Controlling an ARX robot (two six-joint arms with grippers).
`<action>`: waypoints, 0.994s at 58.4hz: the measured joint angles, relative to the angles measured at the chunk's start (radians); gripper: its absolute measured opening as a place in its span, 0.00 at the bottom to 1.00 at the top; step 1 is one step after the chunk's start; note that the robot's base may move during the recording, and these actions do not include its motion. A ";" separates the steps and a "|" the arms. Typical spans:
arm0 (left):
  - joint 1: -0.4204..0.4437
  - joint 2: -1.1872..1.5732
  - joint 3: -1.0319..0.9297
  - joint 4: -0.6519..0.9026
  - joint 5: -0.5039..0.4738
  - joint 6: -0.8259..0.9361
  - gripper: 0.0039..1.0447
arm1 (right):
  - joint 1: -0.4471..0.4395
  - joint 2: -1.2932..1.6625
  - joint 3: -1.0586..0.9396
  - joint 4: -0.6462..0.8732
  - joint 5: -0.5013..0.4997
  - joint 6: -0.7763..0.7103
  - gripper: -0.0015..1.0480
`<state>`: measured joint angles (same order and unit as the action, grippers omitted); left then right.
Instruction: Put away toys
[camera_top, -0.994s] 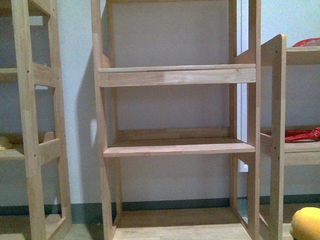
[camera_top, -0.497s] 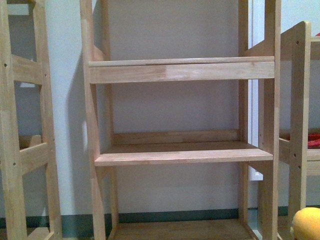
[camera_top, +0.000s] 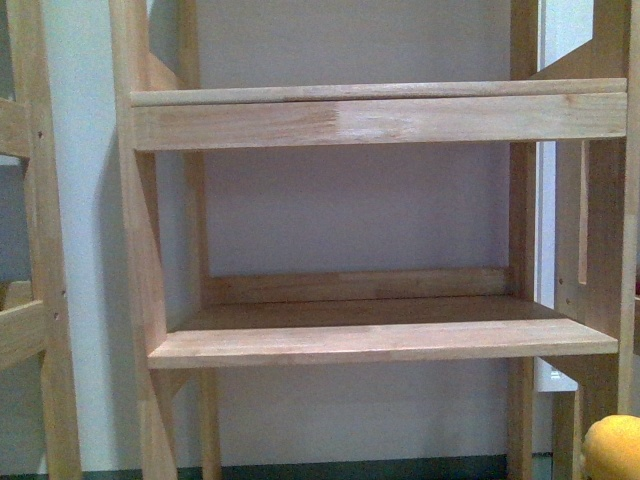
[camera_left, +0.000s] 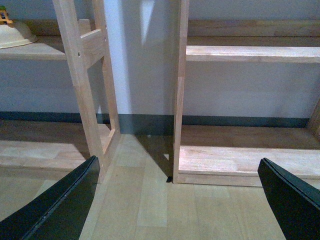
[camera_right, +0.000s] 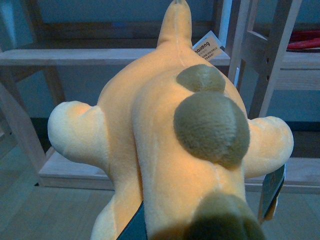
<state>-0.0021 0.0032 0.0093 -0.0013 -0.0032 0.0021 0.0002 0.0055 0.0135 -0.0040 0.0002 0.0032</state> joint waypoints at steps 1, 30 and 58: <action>0.000 0.000 0.000 0.000 0.000 0.000 0.94 | 0.000 0.000 0.000 0.000 0.000 0.000 0.08; 0.000 0.000 0.000 0.000 0.000 0.000 0.94 | 0.000 0.000 0.000 0.000 0.000 0.000 0.08; 0.000 0.001 0.000 0.000 0.000 0.000 0.94 | 0.087 -0.004 -0.002 0.127 0.178 0.006 0.08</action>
<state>-0.0021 0.0040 0.0093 -0.0013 -0.0029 0.0021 0.0875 0.0013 0.0120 0.1234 0.1780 0.0097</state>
